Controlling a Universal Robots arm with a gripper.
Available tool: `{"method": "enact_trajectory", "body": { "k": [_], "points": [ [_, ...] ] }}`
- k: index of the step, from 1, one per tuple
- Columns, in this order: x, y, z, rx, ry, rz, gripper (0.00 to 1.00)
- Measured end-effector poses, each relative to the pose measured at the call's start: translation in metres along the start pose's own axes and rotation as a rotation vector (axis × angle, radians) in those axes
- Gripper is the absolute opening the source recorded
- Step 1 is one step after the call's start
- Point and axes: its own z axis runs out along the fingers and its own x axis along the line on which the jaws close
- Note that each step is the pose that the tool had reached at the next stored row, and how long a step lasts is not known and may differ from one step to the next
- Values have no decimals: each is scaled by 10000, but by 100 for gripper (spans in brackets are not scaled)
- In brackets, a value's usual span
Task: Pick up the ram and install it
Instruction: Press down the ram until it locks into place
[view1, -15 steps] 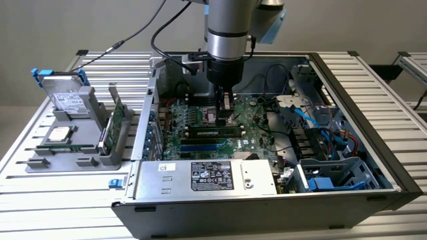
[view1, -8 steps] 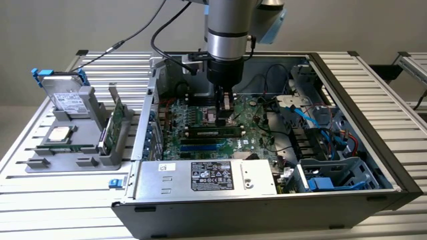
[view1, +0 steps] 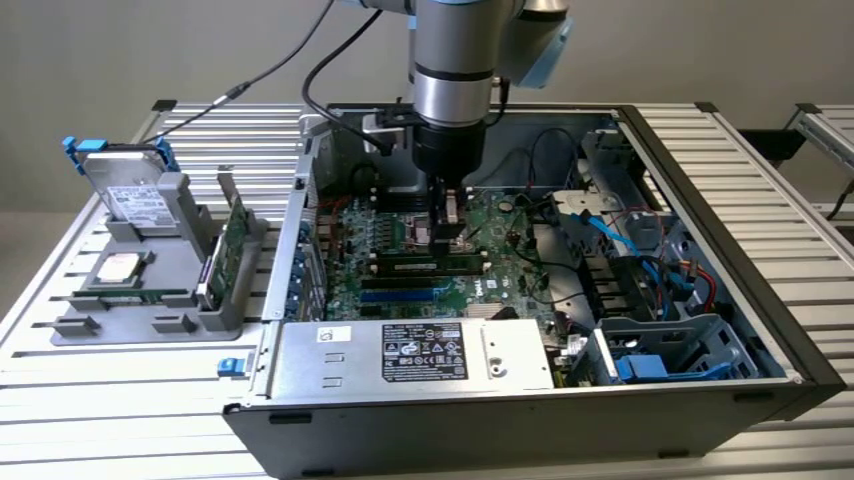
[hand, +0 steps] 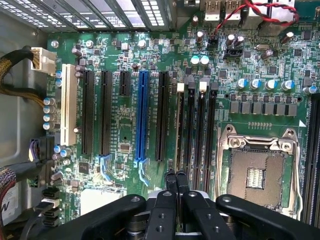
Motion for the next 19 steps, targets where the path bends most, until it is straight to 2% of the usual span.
{"method": "enact_trajectory", "body": {
  "k": [7, 11, 16, 19],
  "points": [
    [-9, 5, 52, -78, 9, -12, 10],
    [-12, 5, 74, -88, 23, -13, 10],
    [-18, 3, 110, -104, 101, -14, 10],
    [-24, 3, 128, -121, 180, -14, 10]
  ]
}}
